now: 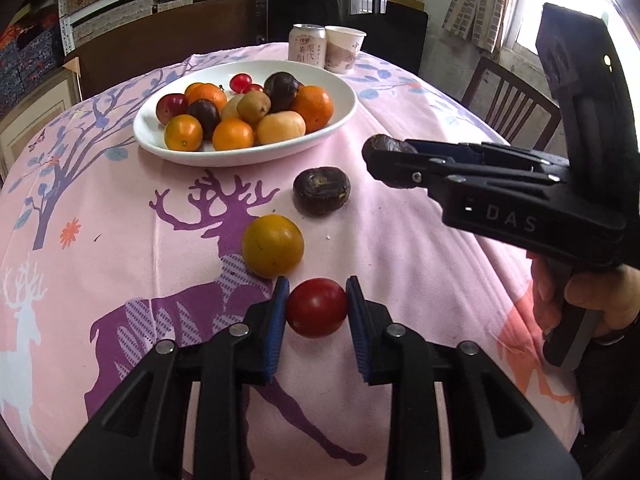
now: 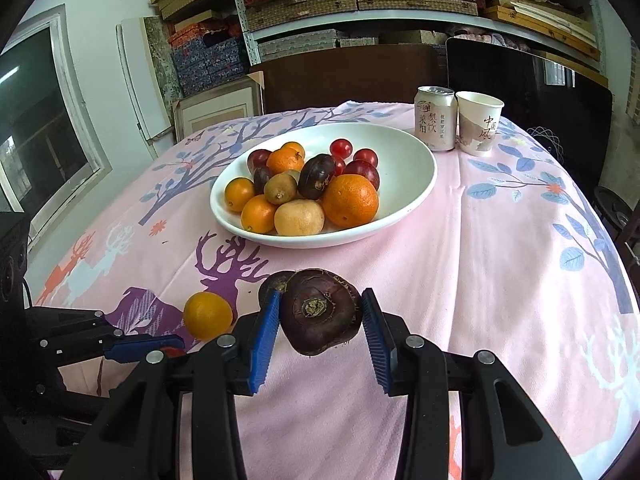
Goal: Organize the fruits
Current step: 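Grasp a dark purple fruit with the right gripper while the left gripper grasps a red tomato, then carry the purple fruit and red tomato onto the white plate and release both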
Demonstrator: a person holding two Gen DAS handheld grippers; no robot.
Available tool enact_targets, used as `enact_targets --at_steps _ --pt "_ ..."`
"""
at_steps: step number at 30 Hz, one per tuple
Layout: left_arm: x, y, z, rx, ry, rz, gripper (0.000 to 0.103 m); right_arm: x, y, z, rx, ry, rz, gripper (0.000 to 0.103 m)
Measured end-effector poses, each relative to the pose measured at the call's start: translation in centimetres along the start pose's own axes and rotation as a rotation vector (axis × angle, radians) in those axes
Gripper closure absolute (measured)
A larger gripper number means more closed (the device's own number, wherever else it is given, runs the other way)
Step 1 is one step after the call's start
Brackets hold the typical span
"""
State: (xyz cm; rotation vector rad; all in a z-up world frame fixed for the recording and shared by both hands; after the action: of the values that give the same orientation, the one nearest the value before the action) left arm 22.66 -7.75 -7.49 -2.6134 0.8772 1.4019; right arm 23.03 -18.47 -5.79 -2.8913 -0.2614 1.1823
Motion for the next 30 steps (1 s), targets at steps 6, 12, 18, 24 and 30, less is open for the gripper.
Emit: enact_targets --at_steps 6,12,18,24,30 --pt "-3.7 -3.6 -2.7 -0.129 0.099 -0.066 0.075 -2.0 0.4 -2.1 0.030 0.069 -0.005 0.061" --pt "-5.1 -6.6 -8.6 -0.185 0.212 -0.201 0.075 -3.5 0.2 -6.0 0.005 0.163 0.034 0.061" --pt "-1.3 -10.4 -12.5 -0.313 0.198 -0.261 0.075 1.4 -1.1 -9.7 -0.034 0.169 0.068 0.061" --pt "2.3 -12.4 -12.5 -0.334 0.132 -0.275 0.075 6.6 -2.4 -10.5 -0.072 0.085 0.094 0.061" --pt "2.5 -13.6 -13.1 -0.368 0.155 -0.274 0.038 7.2 -2.2 -10.9 -0.098 0.108 0.143 0.035"
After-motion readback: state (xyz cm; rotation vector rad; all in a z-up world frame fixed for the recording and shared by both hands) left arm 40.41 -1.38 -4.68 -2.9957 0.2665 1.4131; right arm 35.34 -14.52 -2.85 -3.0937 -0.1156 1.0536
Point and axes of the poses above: each gripper's, at about its wrist camera, not at the fingertips, and x roughly the way its jaws point, y to its right, z to its underside, the point moved 6 cm from there along x, roughly the way its jaws point, and after that the axes turned 8 degrees about z, right-handed, at the moved point
